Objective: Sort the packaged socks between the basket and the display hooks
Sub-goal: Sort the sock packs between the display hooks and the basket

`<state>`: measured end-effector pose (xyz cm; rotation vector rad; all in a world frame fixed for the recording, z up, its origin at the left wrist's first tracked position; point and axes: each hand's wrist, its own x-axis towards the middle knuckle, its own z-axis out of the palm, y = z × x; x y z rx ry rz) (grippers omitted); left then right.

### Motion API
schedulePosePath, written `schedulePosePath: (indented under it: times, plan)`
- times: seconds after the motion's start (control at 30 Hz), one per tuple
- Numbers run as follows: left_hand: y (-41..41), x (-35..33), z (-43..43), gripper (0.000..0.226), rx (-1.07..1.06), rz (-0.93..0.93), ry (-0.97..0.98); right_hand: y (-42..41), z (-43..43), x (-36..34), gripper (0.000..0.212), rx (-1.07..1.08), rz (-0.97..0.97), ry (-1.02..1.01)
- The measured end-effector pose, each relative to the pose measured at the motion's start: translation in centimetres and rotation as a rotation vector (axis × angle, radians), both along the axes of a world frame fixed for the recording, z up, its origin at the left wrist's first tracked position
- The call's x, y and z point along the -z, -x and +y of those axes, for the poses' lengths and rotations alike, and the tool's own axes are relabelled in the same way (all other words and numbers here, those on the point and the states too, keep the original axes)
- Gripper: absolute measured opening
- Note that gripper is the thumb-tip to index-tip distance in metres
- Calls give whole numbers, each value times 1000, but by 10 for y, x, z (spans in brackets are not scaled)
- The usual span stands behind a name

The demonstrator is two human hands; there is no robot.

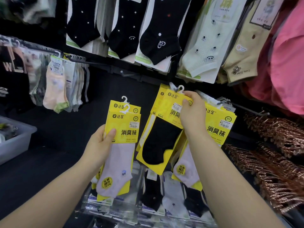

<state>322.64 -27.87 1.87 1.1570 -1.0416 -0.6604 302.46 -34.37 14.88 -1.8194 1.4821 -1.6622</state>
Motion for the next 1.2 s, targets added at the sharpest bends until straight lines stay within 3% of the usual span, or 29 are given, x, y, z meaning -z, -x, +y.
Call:
schedulePosePath:
  times: [0.3, 0.43, 0.53, 0.63, 0.77, 0.93, 1.2]
  plan:
    - [-3, -6, 4, 15, 12, -48, -36, -18, -29, -3, 36, -22, -19, -113]
    - [3, -9, 6, 15, 70, -49, -29, -17, -21, -1, 34, 51, 82, -83]
    - [7, -11, 7, 14, 106, -28, -32, -16, -2, 7, 44, 101, 202, -26]
    - [12, -13, 6, 15, 147, 43, -28, -22, 22, 26, 43, 11, 248, 107]
    - [25, -16, 4, 16, 225, 113, -18, -30, 36, 42, 41, -250, 125, -94]
    - [33, -17, 6, 35, 288, 137, 7, -15, 30, 40, 21, -277, -25, -184]
    - [36, -17, 10, 33, 303, 118, -1, -8, 33, 49, 9, -365, -127, -330]
